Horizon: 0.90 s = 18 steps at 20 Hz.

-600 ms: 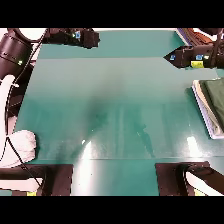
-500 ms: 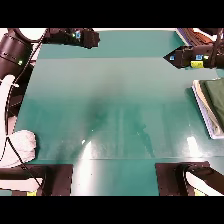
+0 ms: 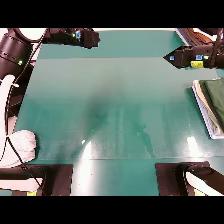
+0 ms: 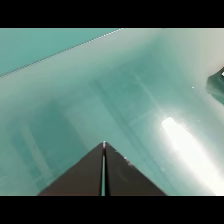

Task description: Fold the shirts.

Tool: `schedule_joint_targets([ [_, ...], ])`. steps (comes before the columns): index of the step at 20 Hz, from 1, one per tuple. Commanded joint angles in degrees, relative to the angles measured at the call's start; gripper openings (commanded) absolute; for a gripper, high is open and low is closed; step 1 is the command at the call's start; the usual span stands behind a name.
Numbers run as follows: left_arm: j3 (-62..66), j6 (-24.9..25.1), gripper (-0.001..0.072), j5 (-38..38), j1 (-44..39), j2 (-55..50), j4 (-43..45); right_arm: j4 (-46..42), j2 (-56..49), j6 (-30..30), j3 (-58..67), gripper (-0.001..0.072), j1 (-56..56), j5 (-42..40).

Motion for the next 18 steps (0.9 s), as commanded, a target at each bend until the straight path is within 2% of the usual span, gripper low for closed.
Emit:
schedule_joint_targets([
  [1,0.0,0.0,0.0023,0.7,0.1,0.0,-0.1,0.0,0.0,0.0,0.0,0.0018,0.1,0.8],
  [3,0.1,0.0,0.0023,2.4,0.6,0.5,0.1,0.0,0.0,0.0,0.0,0.0018,0.1,0.8],
  [7,-1.9,-0.2,0.0021,-14.6,7.3,6.9,1.5,0.0,0.4,0.0,0.0,0.0018,0.1,0.7],
  [10,-14.3,-0.7,0.0021,-19.1,13.0,18.0,5.8,-0.1,1.2,0.0,0.0,0.0018,0.0,0.4],
  [14,-37.3,-10.6,0.0022,-19.7,17.1,36.7,23.0,-0.1,2.7,0.0,0.0,0.0018,0.0,0.0],
  [17,-51.0,-14.3,0.0025,-25.1,21.0,46.2,29.8,-0.1,3.8,0.0,0.0,0.0018,0.0,-0.4],
  [18,-54.4,-14.8,0.015,-27.2,22.5,47.7,31.1,-0.1,4.0,0.0,0.0,0.0019,0.0,-0.4],
])
